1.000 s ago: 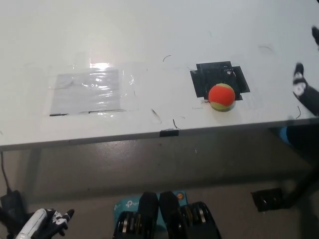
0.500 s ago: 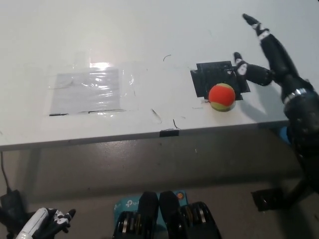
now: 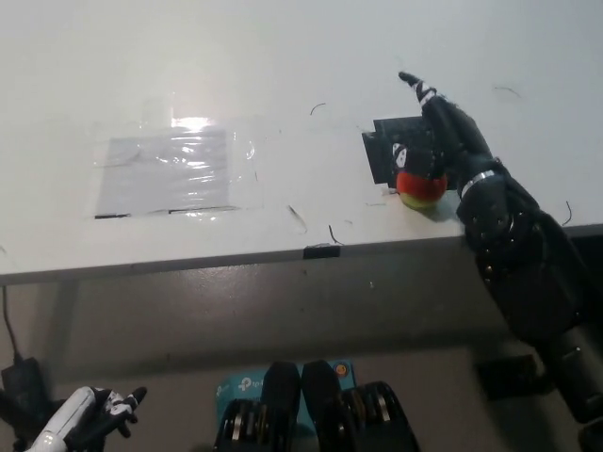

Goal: The robot uses right hand to squeeze a small tennis ball placed on the black area of the table

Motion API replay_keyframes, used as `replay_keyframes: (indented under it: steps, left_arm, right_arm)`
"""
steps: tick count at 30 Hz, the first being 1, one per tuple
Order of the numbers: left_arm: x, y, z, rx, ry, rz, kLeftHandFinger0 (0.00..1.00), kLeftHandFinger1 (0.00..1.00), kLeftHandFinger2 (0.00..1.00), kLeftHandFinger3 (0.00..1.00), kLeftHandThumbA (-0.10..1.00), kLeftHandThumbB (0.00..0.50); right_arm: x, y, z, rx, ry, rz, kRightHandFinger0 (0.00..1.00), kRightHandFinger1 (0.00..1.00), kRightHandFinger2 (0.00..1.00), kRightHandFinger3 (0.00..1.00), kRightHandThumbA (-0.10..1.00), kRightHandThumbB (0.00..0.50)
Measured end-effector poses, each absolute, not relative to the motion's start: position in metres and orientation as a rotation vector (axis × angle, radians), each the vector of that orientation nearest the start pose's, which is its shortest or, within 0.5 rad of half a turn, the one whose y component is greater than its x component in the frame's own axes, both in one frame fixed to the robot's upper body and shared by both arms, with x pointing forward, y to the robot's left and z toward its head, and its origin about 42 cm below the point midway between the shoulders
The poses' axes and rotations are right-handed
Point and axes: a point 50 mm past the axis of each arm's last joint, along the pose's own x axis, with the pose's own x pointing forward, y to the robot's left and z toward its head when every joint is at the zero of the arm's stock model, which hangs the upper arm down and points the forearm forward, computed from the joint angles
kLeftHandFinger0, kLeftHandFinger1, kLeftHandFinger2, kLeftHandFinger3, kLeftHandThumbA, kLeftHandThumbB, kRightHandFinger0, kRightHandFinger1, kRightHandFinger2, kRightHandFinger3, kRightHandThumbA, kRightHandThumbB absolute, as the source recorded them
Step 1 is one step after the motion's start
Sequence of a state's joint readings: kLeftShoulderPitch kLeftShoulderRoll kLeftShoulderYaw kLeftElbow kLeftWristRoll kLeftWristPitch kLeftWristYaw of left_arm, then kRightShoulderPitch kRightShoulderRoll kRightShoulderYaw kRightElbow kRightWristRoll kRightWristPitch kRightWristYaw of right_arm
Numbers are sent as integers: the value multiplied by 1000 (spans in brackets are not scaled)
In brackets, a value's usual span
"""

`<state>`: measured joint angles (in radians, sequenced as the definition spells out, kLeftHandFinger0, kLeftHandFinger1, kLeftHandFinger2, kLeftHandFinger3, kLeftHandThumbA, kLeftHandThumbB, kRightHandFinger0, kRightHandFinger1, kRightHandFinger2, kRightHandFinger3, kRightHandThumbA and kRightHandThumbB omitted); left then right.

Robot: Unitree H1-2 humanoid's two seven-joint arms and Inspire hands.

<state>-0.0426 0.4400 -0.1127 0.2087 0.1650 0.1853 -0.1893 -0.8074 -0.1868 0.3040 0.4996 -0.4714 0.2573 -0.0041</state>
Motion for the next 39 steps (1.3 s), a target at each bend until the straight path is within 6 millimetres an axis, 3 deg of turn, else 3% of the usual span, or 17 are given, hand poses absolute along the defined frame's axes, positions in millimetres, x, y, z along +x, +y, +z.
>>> replay_keyframes:
  steps: [2, 3, 5, 13, 19, 23, 27, 29, 32, 33, 34, 35, 36, 38, 39]
  left_arm:
    - [286, 346, 59, 587, 420, -210, 123, 128, 327, 369, 803, 389]
    - [287, 346, 59, 586, 419, -212, 119, 111, 289, 323, 814, 397]
    - [288, 346, 60, 585, 417, -215, 96, 91, 260, 295, 826, 384]
    - [291, 344, 63, 586, 411, -232, 146, 142, 301, 310, 853, 389]
    - [298, 340, 67, 595, 398, -255, 160, 147, 317, 330, 914, 404]
    - [297, 338, 66, 602, 397, -260, 199, 163, 337, 385, 970, 399]
    - [297, 338, 66, 610, 397, -263, 199, 161, 344, 394, 991, 378]
    - [297, 338, 66, 612, 396, -264, 185, 156, 345, 395, 999, 392]
    - [298, 337, 67, 615, 395, -265, 211, 177, 379, 437, 999, 405]
    - [298, 337, 67, 615, 395, -264, 206, 172, 376, 448, 999, 410]
    - [298, 337, 67, 615, 394, -264, 192, 162, 362, 444, 1000, 422]
    - [298, 337, 67, 615, 393, -265, 192, 166, 364, 440, 1000, 429]
    - [298, 337, 67, 615, 392, -265, 194, 164, 355, 440, 1000, 433]
    - [298, 337, 68, 615, 388, -265, 189, 155, 346, 448, 1000, 432]
    - [299, 337, 68, 615, 385, -265, 208, 176, 367, 439, 1000, 443]
  right_arm:
    - [505, -159, 244, -880, -119, 137, 1000, 1000, 1000, 1000, 540, 368]
    - [505, -160, 241, -888, -118, 134, 1000, 1000, 1000, 1000, 511, 372]
    - [503, -164, 230, -904, -107, 132, 1000, 1000, 1000, 1000, 481, 372]
    - [498, -183, 195, -926, -47, 108, 1000, 1000, 1000, 1000, 463, 361]
    - [488, -152, 177, -877, -49, 142, 1000, 1000, 1000, 1000, 496, 378]
    - [482, -132, 171, -854, -75, 161, 1000, 1000, 1000, 1000, 478, 355]
    - [481, -129, 170, -854, -90, 154, 1000, 1000, 1000, 1000, 469, 338]
    - [481, -130, 171, -861, -97, 149, 1000, 1000, 1000, 1000, 487, 343]
    - [482, -133, 171, -873, -103, 146, 1000, 1000, 1000, 1000, 361, 325]
    - [482, -134, 171, -875, -104, 145, 1000, 1000, 1000, 1000, 290, 278]
    - [482, -135, 170, -876, -105, 144, 904, 1000, 1000, 1000, 150, 215]
    - [482, -137, 169, -880, -103, 140, 468, 772, 1000, 1000, 39, 156]
    - [482, -139, 168, -890, -100, 137, 225, 415, 816, 1000, -28, 60]
    - [482, -144, 165, -927, -99, 139, 34, 178, 484, 1000, -99, 51]
    - [483, -147, 165, -945, -101, 139, 4, 68, 354, 1000, -73, 52]
